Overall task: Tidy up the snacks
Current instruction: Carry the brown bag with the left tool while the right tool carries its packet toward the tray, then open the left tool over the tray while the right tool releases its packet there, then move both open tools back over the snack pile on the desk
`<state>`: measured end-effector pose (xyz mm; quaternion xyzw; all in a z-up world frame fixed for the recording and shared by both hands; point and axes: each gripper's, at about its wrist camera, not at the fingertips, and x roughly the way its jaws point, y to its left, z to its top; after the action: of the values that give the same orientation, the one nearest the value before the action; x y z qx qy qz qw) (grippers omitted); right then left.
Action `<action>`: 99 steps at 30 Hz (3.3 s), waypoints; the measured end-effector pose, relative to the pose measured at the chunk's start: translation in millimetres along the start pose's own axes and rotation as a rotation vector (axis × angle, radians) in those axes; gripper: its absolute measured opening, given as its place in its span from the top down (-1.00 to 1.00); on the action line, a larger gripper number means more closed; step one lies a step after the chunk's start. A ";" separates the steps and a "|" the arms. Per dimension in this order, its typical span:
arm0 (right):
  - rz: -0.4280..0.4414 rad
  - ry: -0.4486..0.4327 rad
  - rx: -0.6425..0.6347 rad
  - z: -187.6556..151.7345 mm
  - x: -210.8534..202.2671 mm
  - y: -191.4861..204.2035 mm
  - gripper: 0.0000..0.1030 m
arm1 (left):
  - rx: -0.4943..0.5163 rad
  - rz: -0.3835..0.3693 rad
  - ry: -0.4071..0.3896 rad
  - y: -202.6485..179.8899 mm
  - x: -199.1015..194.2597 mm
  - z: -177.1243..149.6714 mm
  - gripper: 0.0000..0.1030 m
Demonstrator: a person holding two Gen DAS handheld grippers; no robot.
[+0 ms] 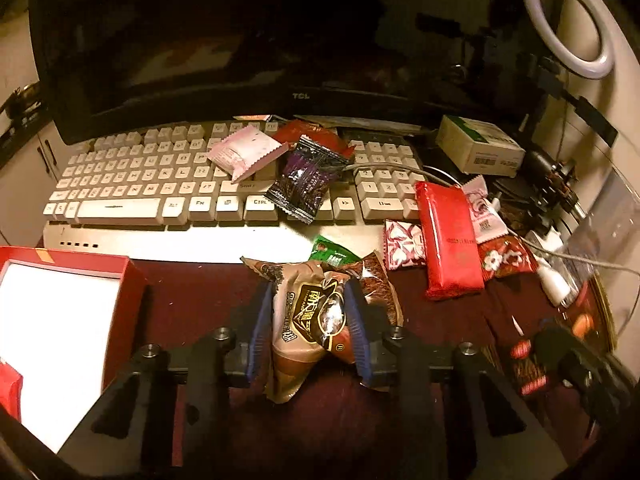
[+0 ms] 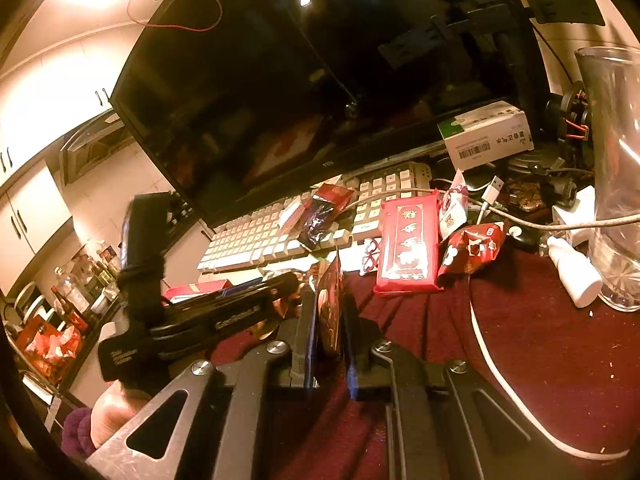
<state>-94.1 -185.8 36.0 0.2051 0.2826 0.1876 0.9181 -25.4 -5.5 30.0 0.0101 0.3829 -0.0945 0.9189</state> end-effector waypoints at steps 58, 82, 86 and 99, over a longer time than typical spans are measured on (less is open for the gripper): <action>0.257 0.394 -0.372 -68.2 163.9 258.2 0.12 | -0.258 0.329 -0.188 246.0 -128.3 -58.4 0.23; -0.043 0.076 -0.085 43.8 43.9 46.5 -0.38 | -0.011 0.278 -0.227 106.6 -126.9 -32.9 -0.54; -0.103 0.030 -0.003 71.6 30.3 3.7 -0.40 | -0.006 0.259 -0.219 95.6 -128.2 -14.6 -0.54; -0.084 -0.051 0.113 83.1 48.0 -50.9 -0.53 | -0.148 0.261 -0.196 62.9 -68.5 80.5 -0.54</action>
<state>4.0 -229.3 53.1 0.2492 0.2777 0.1275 0.9190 -4.7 60.4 131.8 -0.0172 0.2927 0.0538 0.9545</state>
